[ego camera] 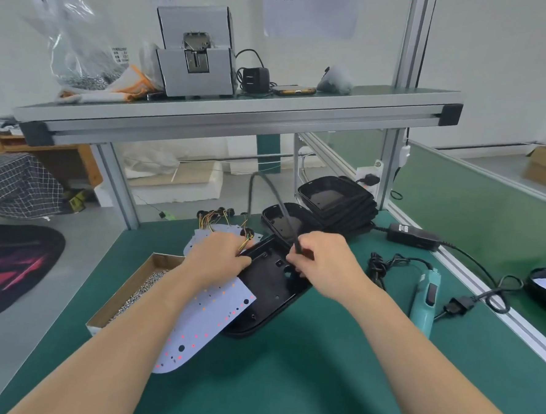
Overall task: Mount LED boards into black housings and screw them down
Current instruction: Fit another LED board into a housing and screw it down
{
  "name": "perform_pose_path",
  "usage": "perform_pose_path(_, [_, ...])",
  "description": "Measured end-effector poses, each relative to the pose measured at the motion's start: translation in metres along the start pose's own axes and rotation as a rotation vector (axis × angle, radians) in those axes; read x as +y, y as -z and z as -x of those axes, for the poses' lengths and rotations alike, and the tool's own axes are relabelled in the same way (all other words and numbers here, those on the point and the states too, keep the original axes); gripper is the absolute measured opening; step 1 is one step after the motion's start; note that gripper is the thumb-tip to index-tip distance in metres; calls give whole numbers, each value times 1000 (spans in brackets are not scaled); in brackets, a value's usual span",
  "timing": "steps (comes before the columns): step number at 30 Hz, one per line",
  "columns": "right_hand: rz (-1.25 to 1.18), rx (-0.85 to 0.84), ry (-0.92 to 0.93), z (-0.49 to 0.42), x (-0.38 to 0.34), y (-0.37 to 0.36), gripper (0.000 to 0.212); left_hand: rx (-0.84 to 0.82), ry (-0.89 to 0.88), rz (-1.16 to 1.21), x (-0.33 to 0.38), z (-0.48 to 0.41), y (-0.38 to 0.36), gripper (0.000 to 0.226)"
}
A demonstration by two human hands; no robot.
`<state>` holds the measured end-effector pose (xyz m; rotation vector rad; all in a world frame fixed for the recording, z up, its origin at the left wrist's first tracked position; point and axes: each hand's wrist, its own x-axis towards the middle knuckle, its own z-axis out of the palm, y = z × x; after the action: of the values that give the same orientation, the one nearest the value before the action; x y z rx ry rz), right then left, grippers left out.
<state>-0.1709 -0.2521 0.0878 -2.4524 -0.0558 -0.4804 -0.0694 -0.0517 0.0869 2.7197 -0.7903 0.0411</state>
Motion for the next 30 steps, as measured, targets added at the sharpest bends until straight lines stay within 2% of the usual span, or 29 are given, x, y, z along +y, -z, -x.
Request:
perform_pose_path(3, [185, -37, 73, 2, 0, -6, 24, 60, 8, 1, 8, 0, 7, 9])
perform_pose_path(4, [182, -14, 93, 2, -2, -5, 22, 74, 26, 9, 9, 1, 9, 10])
perform_pose_path(5, [102, 9, 87, 3, -5, -3, 23, 81, 41, 19, 9, 2, 11, 9])
perform_pose_path(6, [-43, 12, 49, 4, -6, 0, 35, 85, 47, 33, 8, 3, 12, 11])
perform_pose_path(7, [-248, 3, -12, 5, -5, 6, 49, 90, 45, 39, 6, 6, 13, 14])
perform_pose_path(9, [-591, -13, -145, 6, 1, 17, 63, 112, 36, 66, 3, 11, 13, 24])
perform_pose_path(12, [-643, 15, -231, 3, 10, 22, 68, 163, 40, 118, -1, 16, 11, 22])
perform_pose_path(14, [-687, -68, -245, 3, 12, 15, 77, 189, 35, 101, -1, 16, 10, 10])
perform_pose_path(16, [-875, -199, -284, 4, 17, 7, 83, 221, 24, 125, 1, 16, 11, 19])
perform_pose_path(18, [-1067, -327, -321, 7, 19, -1, 77, 233, -8, 213, 3, 17, 13, 35])
perform_pose_path(21, [-1147, -389, -320, 6, 16, -5, 45, 251, -46, 263, 5, 16, 17, 45])
perform_pose_path(22, [-1083, -362, -319, 5, 17, -7, 31, 253, -53, 294, 4, 16, 19, 41])
perform_pose_path(23, [-895, -319, -307, 4, 20, -9, 17, 256, -60, 347, 2, 15, 21, 33])
perform_pose_path(24, [-599, -287, -276, 4, 26, -10, 13, 258, -56, 402, 0, 16, 23, 24])
perform_pose_path(26, [123, -204, -212, 4, 46, -9, 29, 268, -34, 484, -6, 18, 28, 19])
perform_pose_path(27, [365, -151, -244, 7, 54, -4, 27, 275, -23, 509, -9, 19, 31, 18])
perform_pose_path(29, [597, -115, -389, 12, 70, 10, 19, 288, -8, 551, -13, 23, 36, 10])
perform_pose_path(30, [655, -146, -462, 13, 75, 16, 27, 289, 6, 581, -13, 25, 38, 12])
